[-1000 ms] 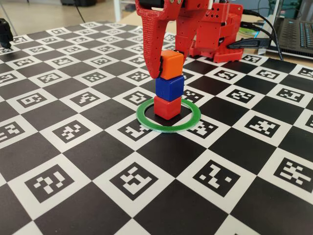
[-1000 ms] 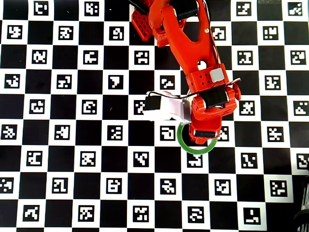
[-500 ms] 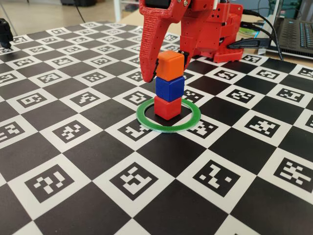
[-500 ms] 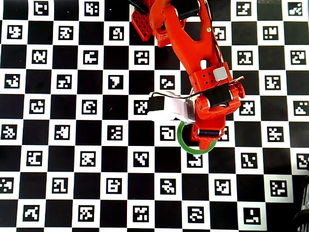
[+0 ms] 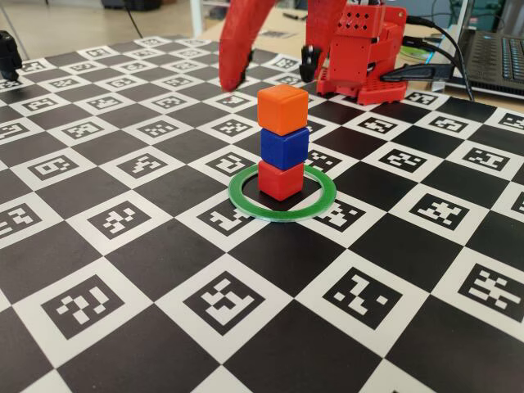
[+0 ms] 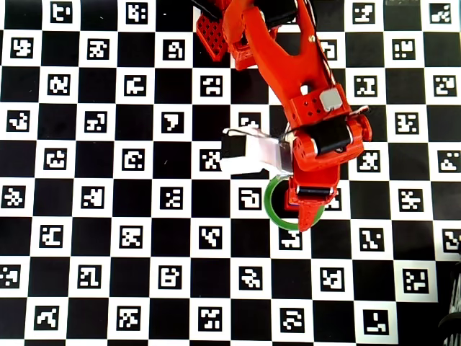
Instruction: Grab the red cube then put it in the green circle then put the blue cube on top and finally the orange cube on top
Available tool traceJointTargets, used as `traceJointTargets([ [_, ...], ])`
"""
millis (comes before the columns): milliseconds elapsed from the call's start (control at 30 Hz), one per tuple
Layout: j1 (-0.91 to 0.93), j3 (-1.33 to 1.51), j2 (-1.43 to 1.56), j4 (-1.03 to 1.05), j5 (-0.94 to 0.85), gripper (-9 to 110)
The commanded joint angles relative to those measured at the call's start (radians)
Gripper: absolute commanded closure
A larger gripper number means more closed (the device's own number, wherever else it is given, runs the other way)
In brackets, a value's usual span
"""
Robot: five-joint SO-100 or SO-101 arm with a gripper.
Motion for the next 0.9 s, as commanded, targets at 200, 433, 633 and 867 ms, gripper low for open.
traceJointTargets([
  [200, 0.092, 0.002, 0.255, -0.046, -0.201, 65],
  [433, 0.212, 0.212, 0.433, -0.215, -0.453, 87],
  [633, 0.281, 0.44, 0.583, -0.356, -0.799, 107],
  [867, 0.387, 0.851, 0.833, -0.718, -1.094, 107],
])
